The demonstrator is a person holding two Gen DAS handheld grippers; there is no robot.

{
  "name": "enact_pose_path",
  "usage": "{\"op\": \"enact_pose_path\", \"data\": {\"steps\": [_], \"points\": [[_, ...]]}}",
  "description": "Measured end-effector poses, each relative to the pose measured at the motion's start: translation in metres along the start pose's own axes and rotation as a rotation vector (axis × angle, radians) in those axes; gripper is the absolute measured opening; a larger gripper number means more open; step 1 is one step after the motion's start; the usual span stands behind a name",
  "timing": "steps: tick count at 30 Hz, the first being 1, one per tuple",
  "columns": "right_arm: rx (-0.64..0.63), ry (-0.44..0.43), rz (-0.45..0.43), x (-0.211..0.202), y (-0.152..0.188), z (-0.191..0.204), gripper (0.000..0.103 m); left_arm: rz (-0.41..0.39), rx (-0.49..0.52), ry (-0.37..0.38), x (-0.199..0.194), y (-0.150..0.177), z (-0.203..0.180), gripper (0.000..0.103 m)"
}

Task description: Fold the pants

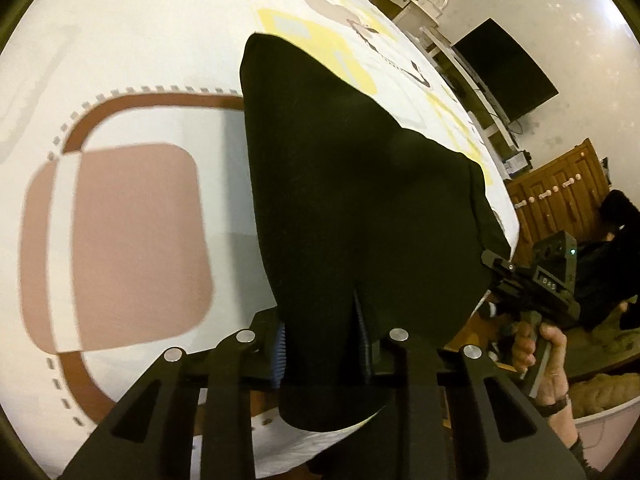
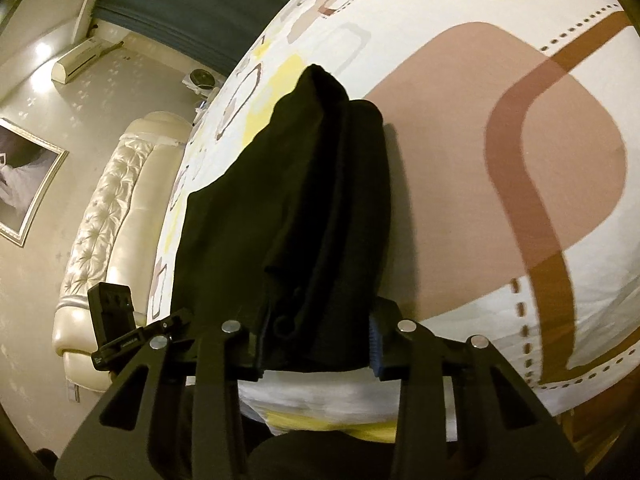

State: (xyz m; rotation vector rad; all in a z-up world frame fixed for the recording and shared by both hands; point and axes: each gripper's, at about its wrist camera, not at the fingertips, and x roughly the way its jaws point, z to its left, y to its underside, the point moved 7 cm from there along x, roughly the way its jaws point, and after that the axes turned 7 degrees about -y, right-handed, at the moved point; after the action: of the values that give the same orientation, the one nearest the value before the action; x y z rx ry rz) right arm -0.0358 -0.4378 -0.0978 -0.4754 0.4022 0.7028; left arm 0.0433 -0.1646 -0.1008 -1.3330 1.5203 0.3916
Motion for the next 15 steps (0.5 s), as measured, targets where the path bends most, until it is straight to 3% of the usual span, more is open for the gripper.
{"op": "enact_pose_path", "data": {"steps": [15], "points": [[-0.067, -0.081, 0.114, 0.095, 0.006, 0.065, 0.034, -0.070, -0.094, -0.097, -0.056, 0.008, 0.083, 0.028]]}}
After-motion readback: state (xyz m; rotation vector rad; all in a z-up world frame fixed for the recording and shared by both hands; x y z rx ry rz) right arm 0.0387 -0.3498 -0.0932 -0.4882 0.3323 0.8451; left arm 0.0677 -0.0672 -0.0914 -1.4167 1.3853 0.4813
